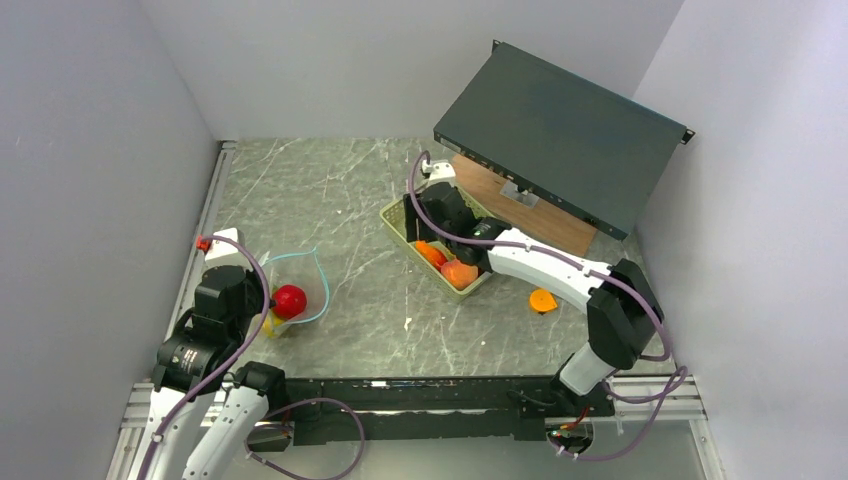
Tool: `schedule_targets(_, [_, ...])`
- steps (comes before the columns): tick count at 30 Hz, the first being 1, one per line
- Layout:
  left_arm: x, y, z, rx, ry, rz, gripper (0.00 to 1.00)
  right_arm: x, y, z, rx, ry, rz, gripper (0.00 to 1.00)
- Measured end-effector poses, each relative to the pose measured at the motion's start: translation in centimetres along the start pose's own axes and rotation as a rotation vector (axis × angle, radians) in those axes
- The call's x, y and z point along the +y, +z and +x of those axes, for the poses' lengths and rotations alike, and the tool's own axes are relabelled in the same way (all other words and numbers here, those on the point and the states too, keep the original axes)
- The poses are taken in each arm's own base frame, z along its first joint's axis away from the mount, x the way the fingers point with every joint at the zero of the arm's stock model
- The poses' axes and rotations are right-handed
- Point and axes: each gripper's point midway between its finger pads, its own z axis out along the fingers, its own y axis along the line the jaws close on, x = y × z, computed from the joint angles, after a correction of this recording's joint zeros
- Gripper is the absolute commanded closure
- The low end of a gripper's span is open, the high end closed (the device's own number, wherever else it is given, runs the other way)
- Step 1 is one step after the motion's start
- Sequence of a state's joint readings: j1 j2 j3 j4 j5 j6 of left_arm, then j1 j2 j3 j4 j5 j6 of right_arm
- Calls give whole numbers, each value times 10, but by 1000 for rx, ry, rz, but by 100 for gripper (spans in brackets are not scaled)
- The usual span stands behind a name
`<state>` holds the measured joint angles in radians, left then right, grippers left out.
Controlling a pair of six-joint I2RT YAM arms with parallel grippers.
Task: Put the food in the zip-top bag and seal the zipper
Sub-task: Pick up the fake fruit from the bin.
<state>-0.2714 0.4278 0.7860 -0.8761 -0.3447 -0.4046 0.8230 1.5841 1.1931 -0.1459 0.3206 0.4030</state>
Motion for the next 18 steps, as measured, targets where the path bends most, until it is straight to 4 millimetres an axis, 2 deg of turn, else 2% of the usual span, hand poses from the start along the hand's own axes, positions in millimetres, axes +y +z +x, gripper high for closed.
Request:
schedule_targets(5, [-1, 0, 0, 1, 0, 4, 100, -31, 3, 16, 92, -23, 67, 40])
schedule_targets(9, [-1, 0, 0, 2, 1, 7, 100, -50, 10, 15, 162, -37, 66, 44])
schedule_targets(14, [-1, 0, 0, 2, 1, 8, 100, -61, 28, 14, 257, -70, 37, 46])
schedule_targets(18, [-1, 0, 0, 2, 1, 8, 100, -57, 47, 27, 344, -103, -10, 48])
